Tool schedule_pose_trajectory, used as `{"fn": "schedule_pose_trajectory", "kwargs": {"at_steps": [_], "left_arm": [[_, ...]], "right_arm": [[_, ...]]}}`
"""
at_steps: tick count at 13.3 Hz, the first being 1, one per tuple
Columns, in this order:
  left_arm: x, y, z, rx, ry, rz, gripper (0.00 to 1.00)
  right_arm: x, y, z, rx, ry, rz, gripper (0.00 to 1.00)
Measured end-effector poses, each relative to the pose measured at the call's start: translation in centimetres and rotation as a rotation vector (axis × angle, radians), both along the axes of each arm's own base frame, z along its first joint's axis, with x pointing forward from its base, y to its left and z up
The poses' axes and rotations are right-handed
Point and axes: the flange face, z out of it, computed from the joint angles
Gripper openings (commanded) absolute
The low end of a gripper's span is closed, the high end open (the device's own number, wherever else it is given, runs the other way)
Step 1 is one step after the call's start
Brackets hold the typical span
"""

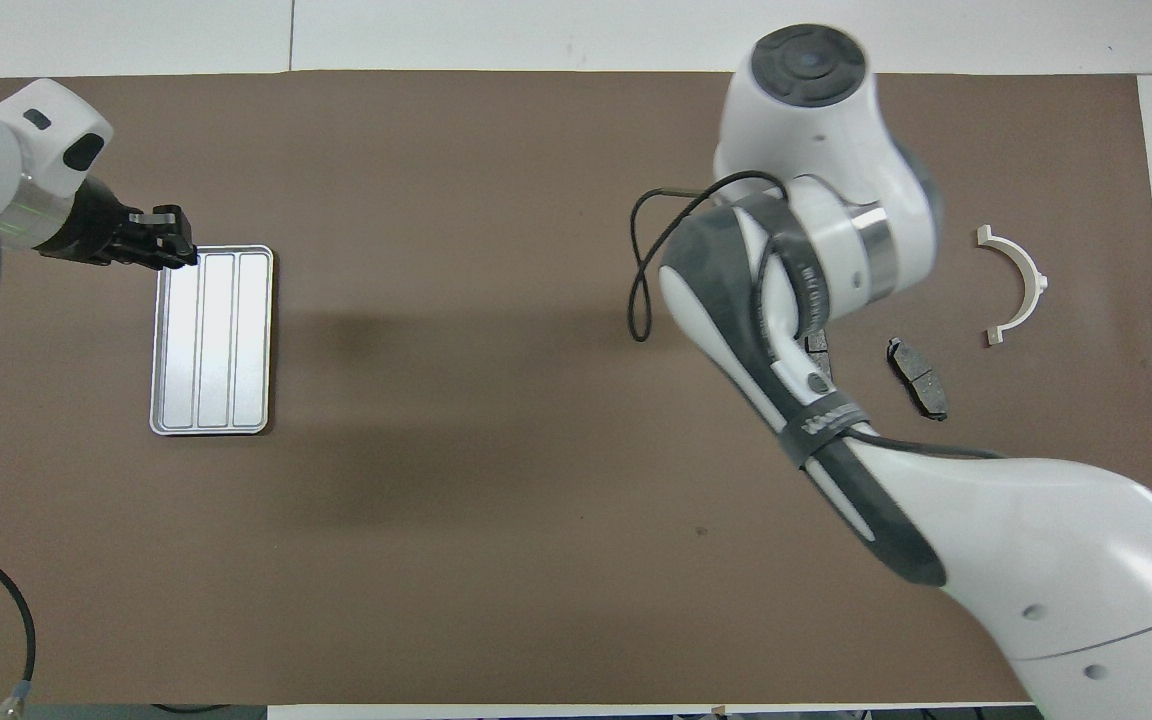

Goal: Place bearing gear from tray to pile

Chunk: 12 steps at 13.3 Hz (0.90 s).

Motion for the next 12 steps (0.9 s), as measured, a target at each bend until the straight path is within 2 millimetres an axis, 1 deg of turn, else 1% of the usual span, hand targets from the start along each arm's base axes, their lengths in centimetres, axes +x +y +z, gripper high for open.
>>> {"fn": "schedule_pose_trajectory", "kwargs": {"at_steps": [1,2,3,4,5,6,7,8,9,12], "left_arm": [[-0.6,-4.4,-0.1,0.035,0.000,0.032,0.00],[-1.7,-9.6,-0.5,0.064,-0.004,0.055,0.00],[-3.4,-14.8,-1.1,0.078,-0.008,0.071,0.00],[-5.4,-19.9,-1.8,0.083,-0.012,0.092,0.00],[-7.5,-24.0,-2.3,0.081,-0.019,0.111,0.00],[-9.4,-27.6,-2.6,0.074,-0.028,0.124,0.00],[-10.8,-30.0,-3.0,0.064,-0.037,0.134,0.00],[-11.6,-31.5,-3.8,0.058,-0.042,0.145,0.00],[-12.0,-32.6,-5.0,0.052,-0.045,0.156,0.00],[-12.2,-35.6,-10.3,0.027,-0.061,0.181,0.00]], "right_arm": [[0.8,-3.8,0.6,0.014,0.003,0.068,0.00],[1.5,-7.2,0.3,0.026,0.007,0.120,0.00],[2.1,-10.1,-0.4,0.036,0.001,0.160,0.00],[2.4,-12.4,-1.6,0.044,-0.009,0.193,0.00],[2.5,-13.9,-3.0,0.048,-0.022,0.217,0.00],[2.5,-14.9,-4.5,0.051,-0.036,0.233,0.00],[2.4,-15.3,-5.8,0.053,-0.051,0.246,0.00],[2.3,-15.6,-7.2,0.054,-0.068,0.259,0.00],[2.2,-15.9,-8.4,0.054,-0.084,0.270,0.00],[2.1,-17.6,-12.2,0.055,-0.118,0.293,0.00]]}}
